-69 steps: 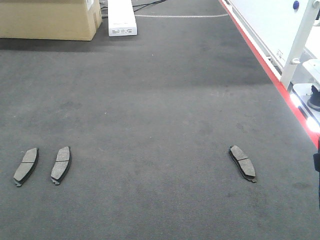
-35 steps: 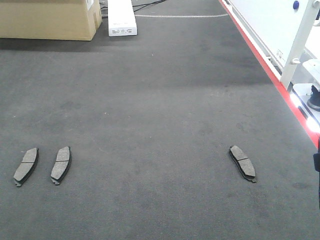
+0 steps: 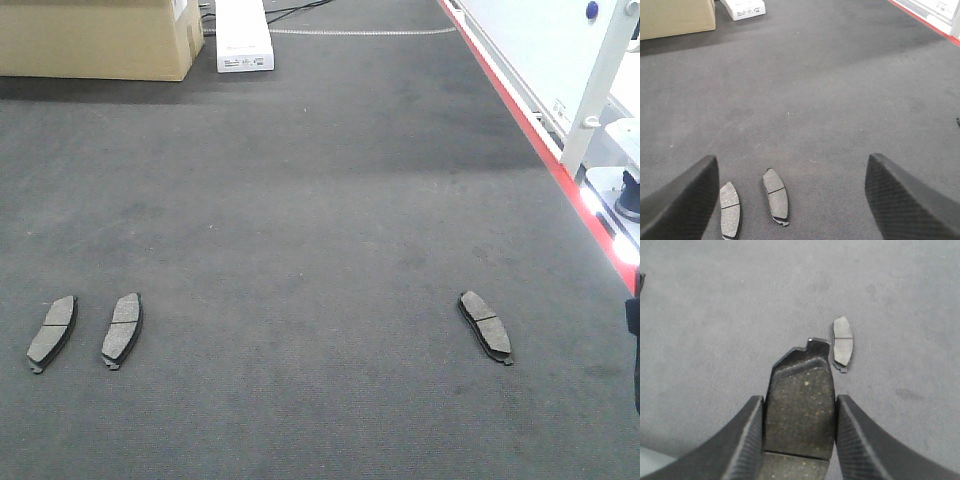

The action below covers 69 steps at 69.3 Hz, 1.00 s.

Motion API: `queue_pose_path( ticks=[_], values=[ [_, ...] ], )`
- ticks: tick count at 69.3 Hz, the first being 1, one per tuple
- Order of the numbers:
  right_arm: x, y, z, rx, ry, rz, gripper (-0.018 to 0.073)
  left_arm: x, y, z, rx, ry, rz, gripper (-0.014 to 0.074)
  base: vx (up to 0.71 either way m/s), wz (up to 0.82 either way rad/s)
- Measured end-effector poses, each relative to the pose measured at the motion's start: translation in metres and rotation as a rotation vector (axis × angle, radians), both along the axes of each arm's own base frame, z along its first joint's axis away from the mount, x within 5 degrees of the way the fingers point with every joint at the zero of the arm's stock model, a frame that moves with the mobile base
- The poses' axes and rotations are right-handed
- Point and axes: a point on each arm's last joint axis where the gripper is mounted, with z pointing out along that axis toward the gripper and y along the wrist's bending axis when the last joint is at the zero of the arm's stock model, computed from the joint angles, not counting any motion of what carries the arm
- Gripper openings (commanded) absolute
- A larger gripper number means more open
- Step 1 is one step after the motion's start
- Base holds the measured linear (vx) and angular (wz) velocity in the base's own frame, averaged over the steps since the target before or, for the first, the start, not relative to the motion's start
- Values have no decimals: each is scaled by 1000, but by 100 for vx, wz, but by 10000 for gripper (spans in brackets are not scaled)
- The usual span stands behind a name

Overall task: Move and align brake pads A on conveyor
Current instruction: 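Raise the open left gripper away from the placed pads, then lower the right gripper's pad beside the other placed pad and open it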

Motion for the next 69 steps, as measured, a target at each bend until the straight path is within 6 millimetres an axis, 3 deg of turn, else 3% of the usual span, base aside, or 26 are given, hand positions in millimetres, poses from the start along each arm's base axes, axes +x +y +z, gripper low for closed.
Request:
queue_pose_path(
  ticks=[23,34,43,55,69],
  values=[
    [1,2,1,23,-15,5,-8,0,0,0,0,0,0,561,0,0],
    [16,6,-3,17,10,3,-8,0,0,0,0,0,0,561,0,0],
    [47,15,-12,-19,72,19,-6,0,0,0,0,0,0,561,0,0],
    [102,30,-27,-100,173,73,-5,0,0,0,0,0,0,561,0,0],
    [167,45,-59,-167,323,109,-4,0,0,0,0,0,0,561,0,0]
  ],
)
